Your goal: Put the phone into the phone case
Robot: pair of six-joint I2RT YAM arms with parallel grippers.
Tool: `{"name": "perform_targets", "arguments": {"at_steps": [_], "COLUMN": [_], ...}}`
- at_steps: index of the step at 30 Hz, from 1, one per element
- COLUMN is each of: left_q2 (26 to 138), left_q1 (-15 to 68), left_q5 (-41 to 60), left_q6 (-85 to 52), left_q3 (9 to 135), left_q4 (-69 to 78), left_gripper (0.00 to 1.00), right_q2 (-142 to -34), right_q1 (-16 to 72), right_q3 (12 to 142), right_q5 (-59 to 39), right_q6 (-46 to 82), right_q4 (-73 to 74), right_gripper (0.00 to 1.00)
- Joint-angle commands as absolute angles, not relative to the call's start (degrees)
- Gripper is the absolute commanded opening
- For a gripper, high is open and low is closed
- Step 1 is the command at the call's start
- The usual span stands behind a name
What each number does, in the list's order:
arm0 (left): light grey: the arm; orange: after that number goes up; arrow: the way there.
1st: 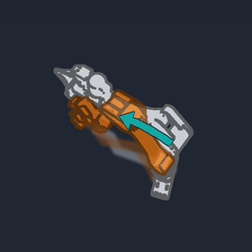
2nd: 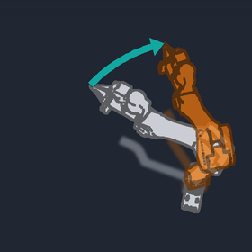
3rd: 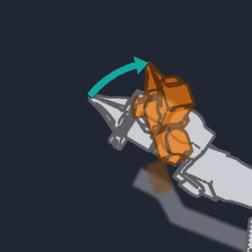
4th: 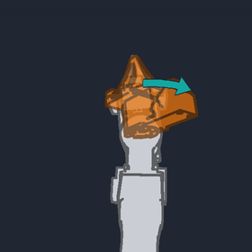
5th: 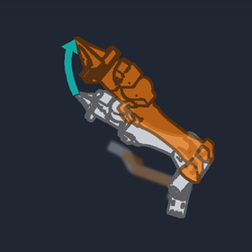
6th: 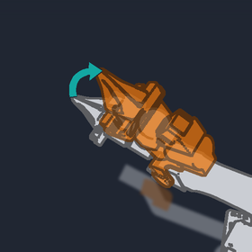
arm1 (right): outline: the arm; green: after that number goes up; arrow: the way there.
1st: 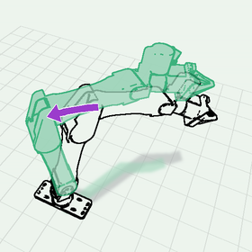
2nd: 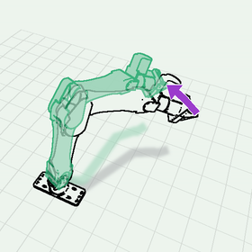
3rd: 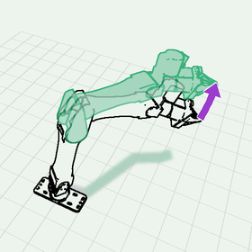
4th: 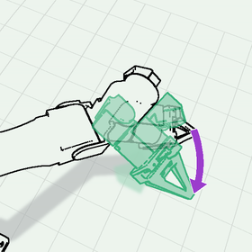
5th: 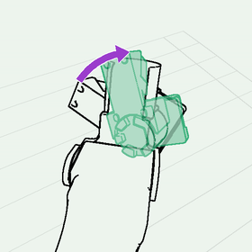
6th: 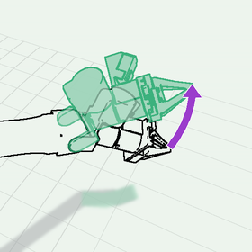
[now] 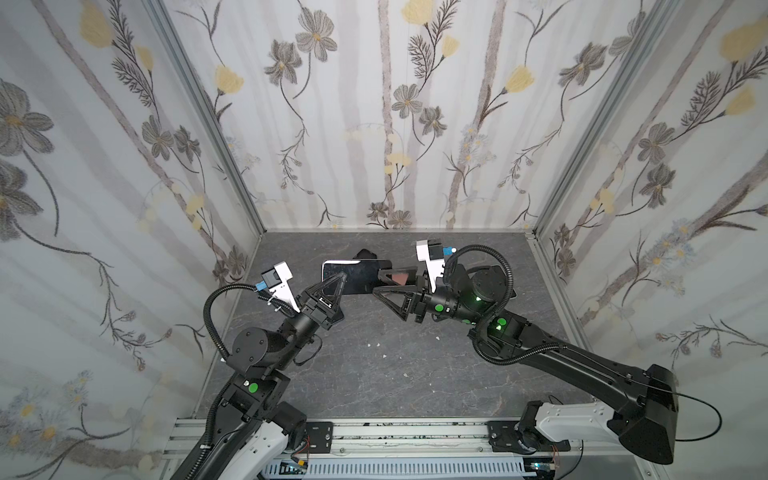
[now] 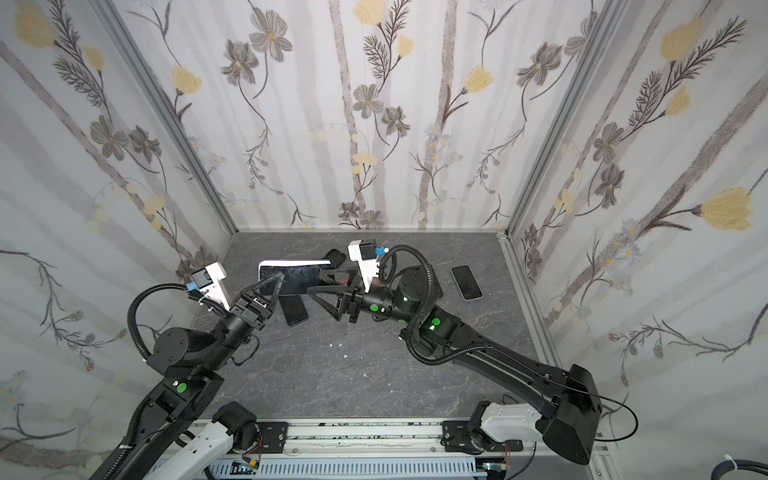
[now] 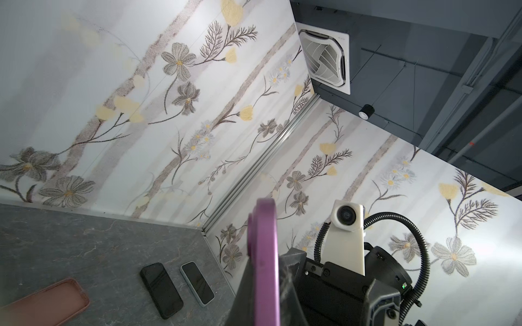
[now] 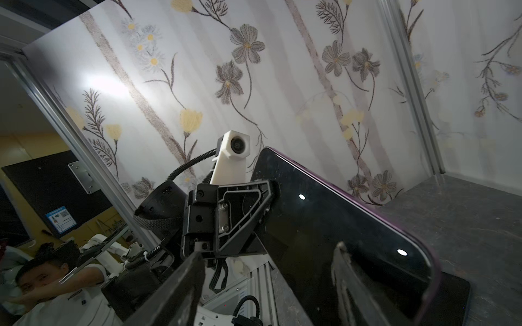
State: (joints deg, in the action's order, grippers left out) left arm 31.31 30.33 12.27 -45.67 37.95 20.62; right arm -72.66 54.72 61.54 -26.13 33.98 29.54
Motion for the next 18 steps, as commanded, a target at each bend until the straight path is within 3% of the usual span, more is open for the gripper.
{"name": "perform_targets", "arguments": {"at_steps": [1, 4, 11, 18], "left_q2": [31.6, 31.5, 28.0, 28.8], "left_q1": [30.3, 30.3, 30.3, 30.3], "left_q5": [16.5, 16.9, 12.8, 18.4], "left_q6": [-47.7, -47.9, -42.8, -44.3], "left_q3": [37.9, 37.9, 39.8, 39.6], "left_q4": [30.4, 31.7, 25.9, 31.1], "left_gripper": [0.00, 0.00, 0.00, 0.00], "right_q2": [-74.1, -74.7, -69.1, -67.7], "right_q1": [54.8, 54.8, 53.8, 52.0], "right_q3": [62.8, 63.0, 62.6, 63.5], "right_q5": [-32.5, -33.3, -27.6, -27.5], "right_q6": [36.6, 37.2, 33.3, 32.9], "right_q4": [33.6, 34.7, 26.6, 22.5], "right_gripper": [0.63, 0.59, 0.67, 0.67]}}
